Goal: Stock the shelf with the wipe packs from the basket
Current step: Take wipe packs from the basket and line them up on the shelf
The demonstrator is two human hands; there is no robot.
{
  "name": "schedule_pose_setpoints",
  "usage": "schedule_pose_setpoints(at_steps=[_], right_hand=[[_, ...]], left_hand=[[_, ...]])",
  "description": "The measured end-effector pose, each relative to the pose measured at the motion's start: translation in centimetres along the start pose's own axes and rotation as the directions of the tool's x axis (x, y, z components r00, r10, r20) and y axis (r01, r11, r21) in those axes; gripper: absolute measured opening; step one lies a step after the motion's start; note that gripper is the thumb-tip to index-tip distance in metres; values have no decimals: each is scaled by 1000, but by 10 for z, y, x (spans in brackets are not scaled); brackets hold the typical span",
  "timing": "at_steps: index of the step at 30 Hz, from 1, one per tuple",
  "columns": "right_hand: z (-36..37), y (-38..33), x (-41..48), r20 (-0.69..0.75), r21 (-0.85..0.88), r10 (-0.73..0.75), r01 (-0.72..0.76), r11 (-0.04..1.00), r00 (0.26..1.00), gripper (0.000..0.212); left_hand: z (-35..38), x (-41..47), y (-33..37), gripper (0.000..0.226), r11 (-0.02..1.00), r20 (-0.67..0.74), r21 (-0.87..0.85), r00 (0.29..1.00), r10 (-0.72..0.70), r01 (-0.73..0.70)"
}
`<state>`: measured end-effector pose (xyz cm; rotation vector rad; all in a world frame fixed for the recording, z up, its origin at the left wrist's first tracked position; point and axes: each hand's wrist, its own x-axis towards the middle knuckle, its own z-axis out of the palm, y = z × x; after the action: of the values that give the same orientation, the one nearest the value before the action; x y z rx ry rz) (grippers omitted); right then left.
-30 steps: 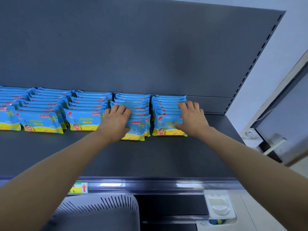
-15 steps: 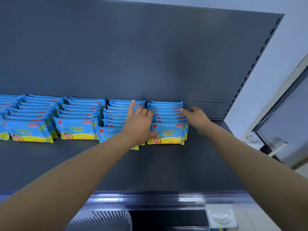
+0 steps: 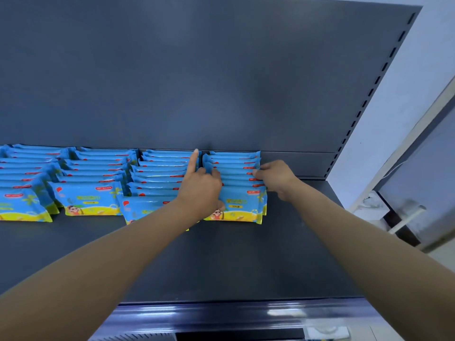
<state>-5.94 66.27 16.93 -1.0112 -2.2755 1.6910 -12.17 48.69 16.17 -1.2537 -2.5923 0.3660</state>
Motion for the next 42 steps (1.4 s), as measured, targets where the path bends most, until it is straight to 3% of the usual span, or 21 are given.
schedule_pose_setpoints(at_steps=[5, 9, 11, 13, 17, 22, 33, 36, 42], right_hand=[[-5, -4, 1, 49, -43, 19, -17, 999, 999, 18], [-13, -4, 1, 17, 75, 68, -69, 995, 998, 18], [-17, -3, -1, -8, 55, 132, -131, 990, 991, 21], [-17, -3, -5, 33, 0, 196, -196, 981, 980, 28], [-10, -3, -12, 131, 113, 213, -228, 967, 968, 34], [-3, -1, -13, 130, 219, 198, -223, 950, 971, 25], [0, -2, -4, -61, 84, 56, -51, 995, 997, 12], [1, -5, -2, -49, 101, 13, -8, 995, 999, 8], [3, -6, 5, -31, 83, 8, -5, 997, 999, 8]], left_hand=[[-3, -4, -1, 67, 1000, 14, 28, 1000, 5, -5], [-7, -7, -1, 61, 999, 16, 52, 1000, 5, -5], [-9, -7, -1, 57, 998, 9, 65, 1000, 9, -10], [-10, -6, -1, 54, 997, 4, 78, 1000, 18, -18], [-7, -7, 0, 56, 996, -3, 85, 1000, 26, -26], [-3, -8, -1, 65, 996, -19, 85, 1000, 11, -10], [1, -9, 2, 93, 997, -70, 77, 998, 1, 4], [3, -10, 4, 103, 998, -62, 57, 998, 9, -5], [11, -5, 3, 101, 1000, -41, 5, 999, 23, -23]])
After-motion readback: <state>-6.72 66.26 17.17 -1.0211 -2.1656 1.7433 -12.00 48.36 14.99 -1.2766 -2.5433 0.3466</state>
